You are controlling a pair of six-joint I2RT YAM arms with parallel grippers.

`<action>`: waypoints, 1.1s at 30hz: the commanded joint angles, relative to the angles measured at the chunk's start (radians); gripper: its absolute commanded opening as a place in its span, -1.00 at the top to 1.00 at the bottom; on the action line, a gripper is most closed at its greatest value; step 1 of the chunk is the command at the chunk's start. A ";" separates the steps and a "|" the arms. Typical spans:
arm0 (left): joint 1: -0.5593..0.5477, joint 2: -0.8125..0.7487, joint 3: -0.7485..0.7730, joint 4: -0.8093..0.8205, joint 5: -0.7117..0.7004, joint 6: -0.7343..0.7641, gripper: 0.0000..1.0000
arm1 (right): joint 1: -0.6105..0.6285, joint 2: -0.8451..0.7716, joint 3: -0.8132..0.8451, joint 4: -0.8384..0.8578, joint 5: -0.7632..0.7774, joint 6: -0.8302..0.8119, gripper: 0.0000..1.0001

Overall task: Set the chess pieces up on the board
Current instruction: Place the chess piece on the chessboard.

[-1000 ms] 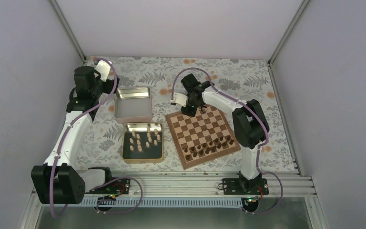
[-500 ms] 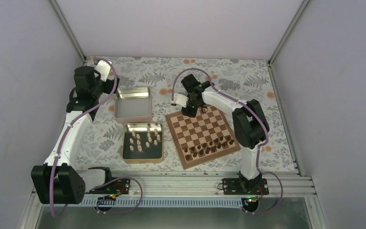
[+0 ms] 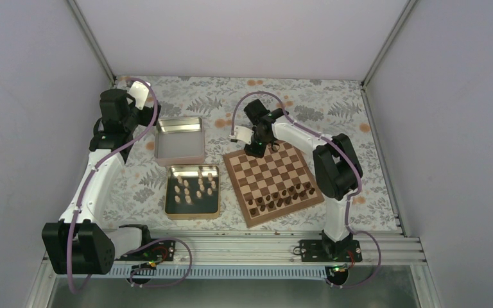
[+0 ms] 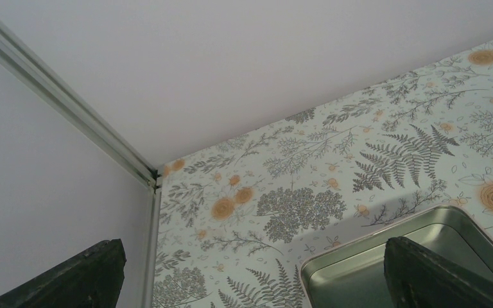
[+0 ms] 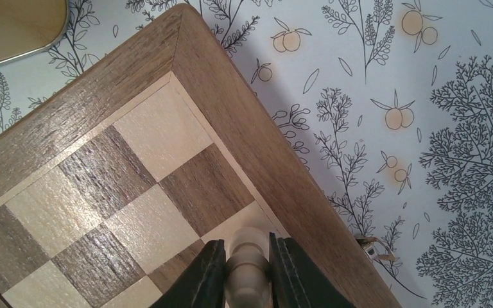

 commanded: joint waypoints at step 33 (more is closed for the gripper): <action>0.007 -0.004 0.017 0.003 0.015 -0.008 -1.00 | 0.014 -0.020 0.037 -0.027 0.014 -0.014 0.80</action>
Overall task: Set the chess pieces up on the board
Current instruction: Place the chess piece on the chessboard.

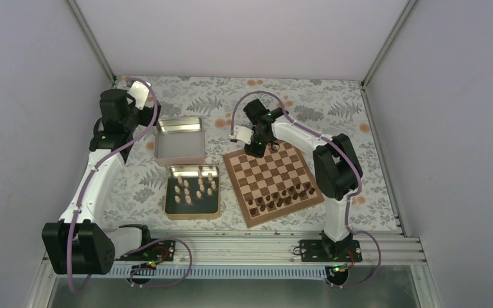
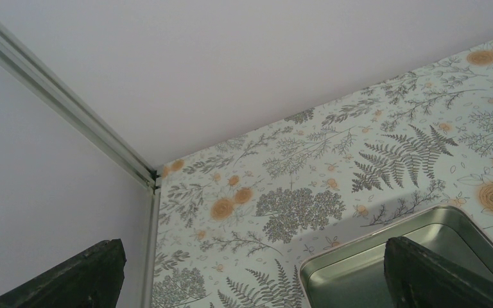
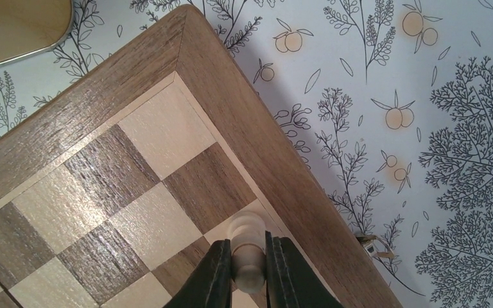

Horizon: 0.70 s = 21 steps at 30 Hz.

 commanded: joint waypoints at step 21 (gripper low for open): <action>0.007 -0.003 0.014 0.006 0.012 -0.008 -1.00 | 0.008 -0.030 0.030 -0.022 0.032 -0.017 0.81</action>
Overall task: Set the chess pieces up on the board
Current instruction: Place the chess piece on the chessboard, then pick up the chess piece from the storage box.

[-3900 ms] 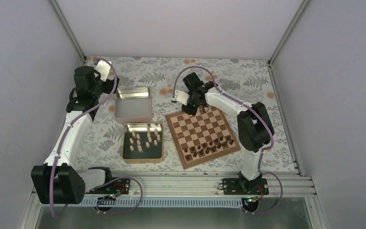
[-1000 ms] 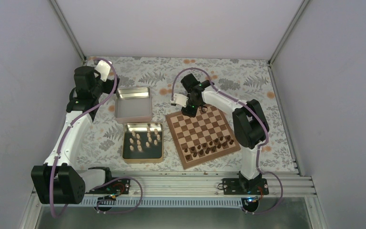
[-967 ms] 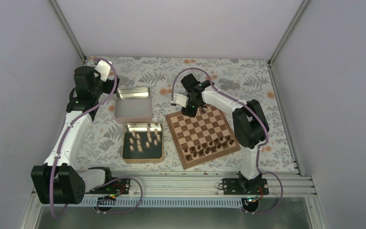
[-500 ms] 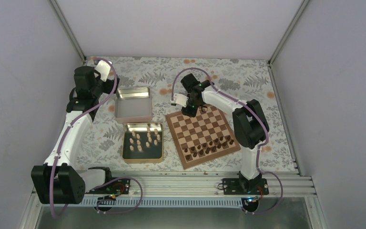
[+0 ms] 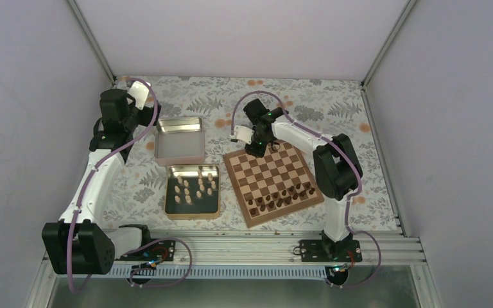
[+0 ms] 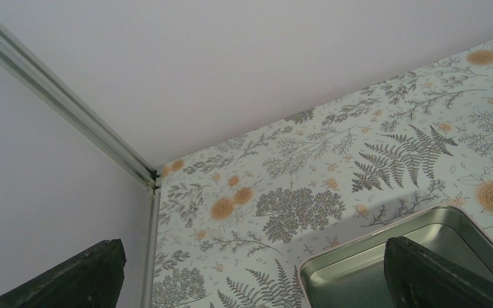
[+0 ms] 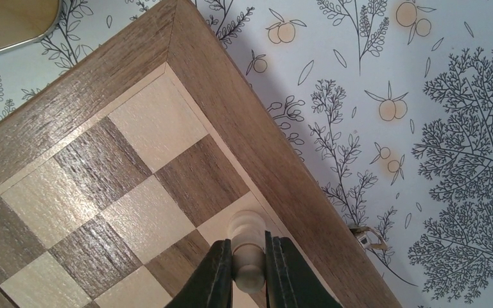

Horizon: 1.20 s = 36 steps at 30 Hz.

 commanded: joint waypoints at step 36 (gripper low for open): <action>0.008 0.002 0.008 0.014 -0.020 -0.009 -1.00 | 0.345 0.148 0.383 -0.113 -0.023 0.021 0.44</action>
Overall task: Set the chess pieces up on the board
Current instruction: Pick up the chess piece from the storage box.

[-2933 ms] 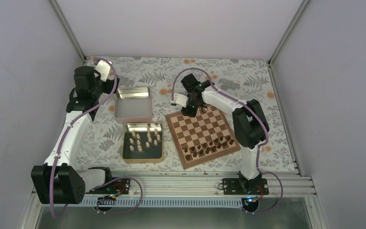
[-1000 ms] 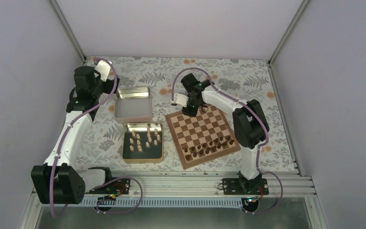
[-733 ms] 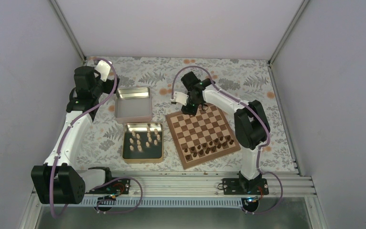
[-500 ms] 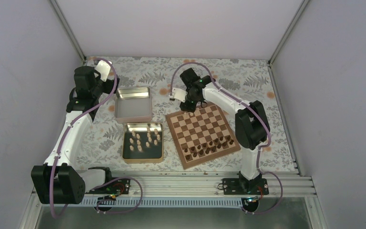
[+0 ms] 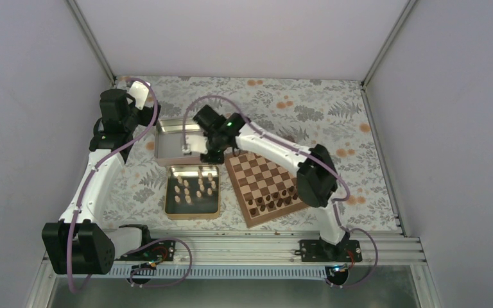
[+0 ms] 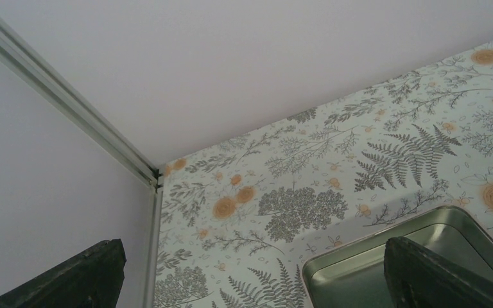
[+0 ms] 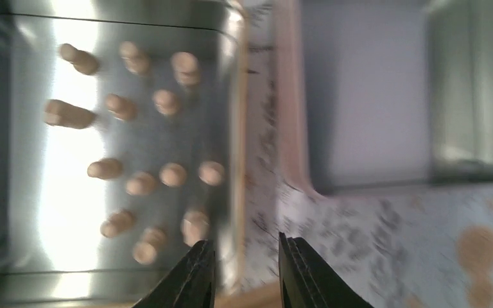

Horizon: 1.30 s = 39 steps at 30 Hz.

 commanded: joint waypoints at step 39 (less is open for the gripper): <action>0.008 -0.014 0.003 0.015 -0.001 -0.013 -1.00 | 0.075 0.148 -0.061 0.009 0.077 0.082 0.54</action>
